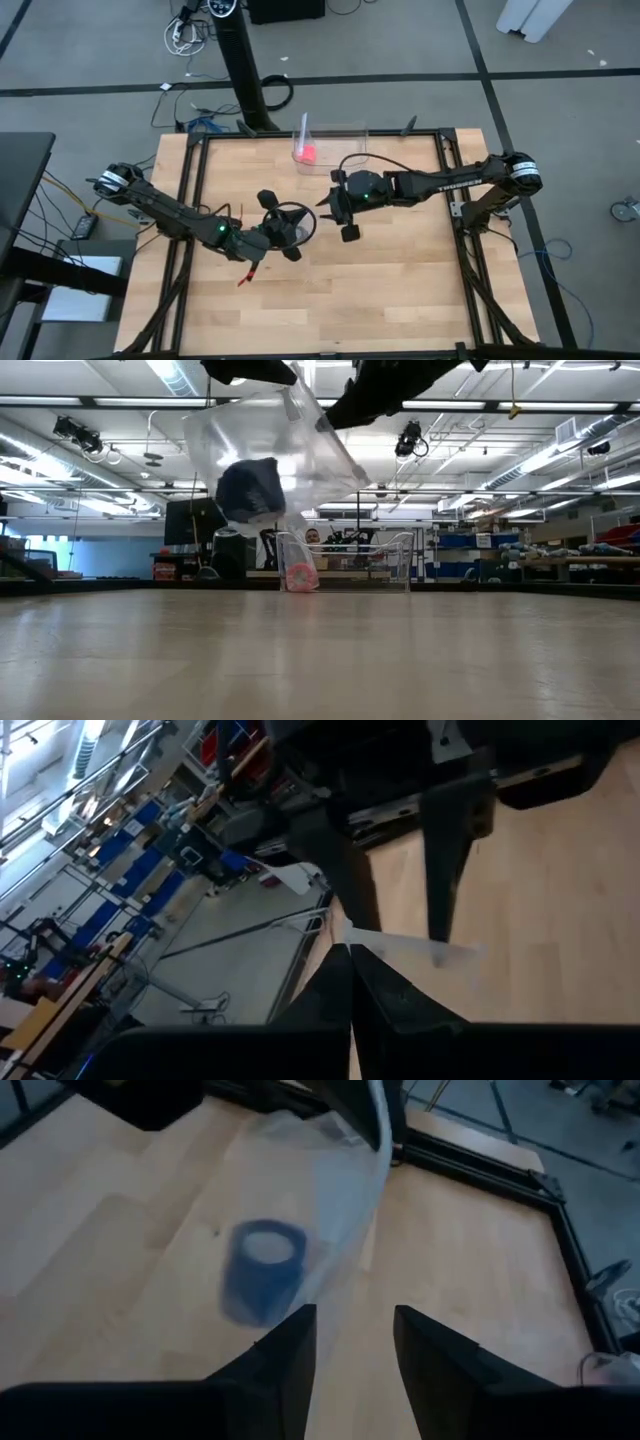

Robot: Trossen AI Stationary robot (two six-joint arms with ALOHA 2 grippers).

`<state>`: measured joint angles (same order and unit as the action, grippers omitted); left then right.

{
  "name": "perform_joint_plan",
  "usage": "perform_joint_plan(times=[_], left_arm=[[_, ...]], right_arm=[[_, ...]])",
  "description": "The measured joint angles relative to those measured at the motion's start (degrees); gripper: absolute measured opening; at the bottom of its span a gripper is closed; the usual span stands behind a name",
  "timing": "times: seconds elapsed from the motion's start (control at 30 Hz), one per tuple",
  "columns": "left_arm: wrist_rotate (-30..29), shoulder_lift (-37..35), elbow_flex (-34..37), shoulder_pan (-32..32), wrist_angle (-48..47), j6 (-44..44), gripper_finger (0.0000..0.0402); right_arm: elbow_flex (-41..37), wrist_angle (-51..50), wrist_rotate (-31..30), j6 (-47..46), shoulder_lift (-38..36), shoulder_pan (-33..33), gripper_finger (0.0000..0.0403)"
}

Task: Roll bandage
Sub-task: Put the packed rolled bandage into the transparent bin

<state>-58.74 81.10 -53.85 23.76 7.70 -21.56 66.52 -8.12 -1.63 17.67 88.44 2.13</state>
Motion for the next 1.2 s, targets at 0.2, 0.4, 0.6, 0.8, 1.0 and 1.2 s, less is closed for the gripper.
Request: perform_joint_plan(times=[0.2, 0.4, 0.6, 0.8, 1.0, 1.2], left_arm=[[0.01, 0.00, -0.08, -0.01, -1.03, 0.77, 0.0001], [1.20, 0.00, -0.08, -0.01, -1.09, 1.35, 0.0001], [1.60, 0.00, -0.11, -0.01, 0.30, 1.44, 0.0001], [1.77, 0.00, -0.12, -0.01, 0.26, 1.41, 0.0001], [1.86, 0.00, -0.12, -0.01, 0.30, 2.06, 0.0001], [1.60, 0.00, -0.12, -0.03, 0.30, 5.29, 0.0003]], right_arm=[[0.00, -3.04, -0.23, -5.12, -5.31, 0.14, 0.0144], [0.02, -4.44, 0.63, -10.53, -8.87, 0.17, 0.0163], [0.02, -2.93, -1.77, -9.56, -5.17, 0.39, 0.0189], [0.00, -1.03, -5.80, -7.00, -1.58, 1.44, 0.0177], [0.00, -0.54, -7.78, -5.16, -1.38, 0.49, 0.0086], [0.01, -1.54, -7.76, -1.56, -1.38, 0.07, 0.0012]])
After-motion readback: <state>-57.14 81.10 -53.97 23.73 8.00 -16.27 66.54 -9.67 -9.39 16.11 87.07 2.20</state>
